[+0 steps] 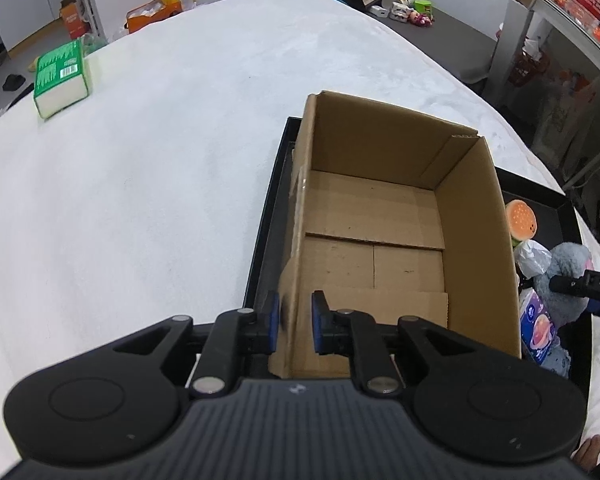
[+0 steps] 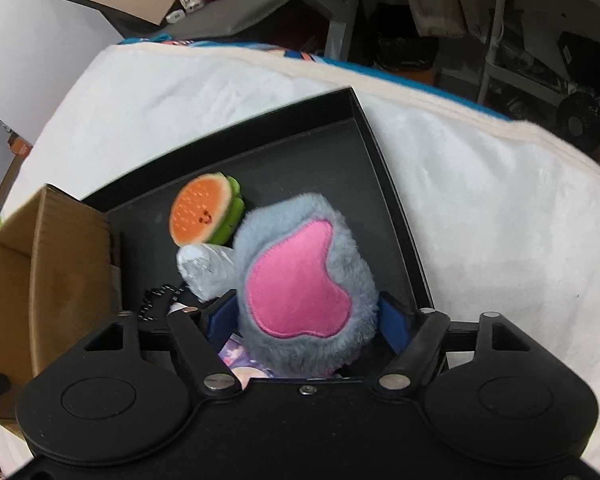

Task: Organize soft objects
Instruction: 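Lift the grey plush with the right tool and drop it into the box while the left tool holds it, then move the right tool to the purple tissue pack and grasp it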

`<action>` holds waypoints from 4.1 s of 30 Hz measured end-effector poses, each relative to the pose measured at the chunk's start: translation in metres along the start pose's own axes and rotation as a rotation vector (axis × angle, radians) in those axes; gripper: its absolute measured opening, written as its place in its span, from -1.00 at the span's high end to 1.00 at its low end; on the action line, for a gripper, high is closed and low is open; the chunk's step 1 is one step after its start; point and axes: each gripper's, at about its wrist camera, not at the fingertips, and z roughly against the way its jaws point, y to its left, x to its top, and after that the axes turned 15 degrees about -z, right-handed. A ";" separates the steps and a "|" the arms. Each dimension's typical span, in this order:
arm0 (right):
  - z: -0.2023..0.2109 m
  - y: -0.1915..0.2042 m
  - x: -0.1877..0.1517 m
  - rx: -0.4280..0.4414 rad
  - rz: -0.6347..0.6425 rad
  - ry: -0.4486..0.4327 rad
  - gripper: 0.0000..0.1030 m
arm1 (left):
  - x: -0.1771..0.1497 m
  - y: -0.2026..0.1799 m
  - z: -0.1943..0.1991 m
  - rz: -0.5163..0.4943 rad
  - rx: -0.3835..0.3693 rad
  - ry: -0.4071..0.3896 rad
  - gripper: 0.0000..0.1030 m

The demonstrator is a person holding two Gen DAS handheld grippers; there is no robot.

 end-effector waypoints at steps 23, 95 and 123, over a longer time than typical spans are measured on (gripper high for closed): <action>0.086 0.029 -0.016 0.072 0.047 -0.185 -0.02 | -0.005 0.002 0.029 -0.028 0.004 -0.038 0.28; 0.096 0.150 -0.073 0.218 0.234 -0.163 -0.58 | -0.028 0.016 0.020 -0.055 -0.051 -0.081 -0.03; 0.022 0.026 -0.034 0.073 -0.002 0.083 -0.55 | -0.014 -0.031 0.023 -0.030 0.190 0.017 -0.34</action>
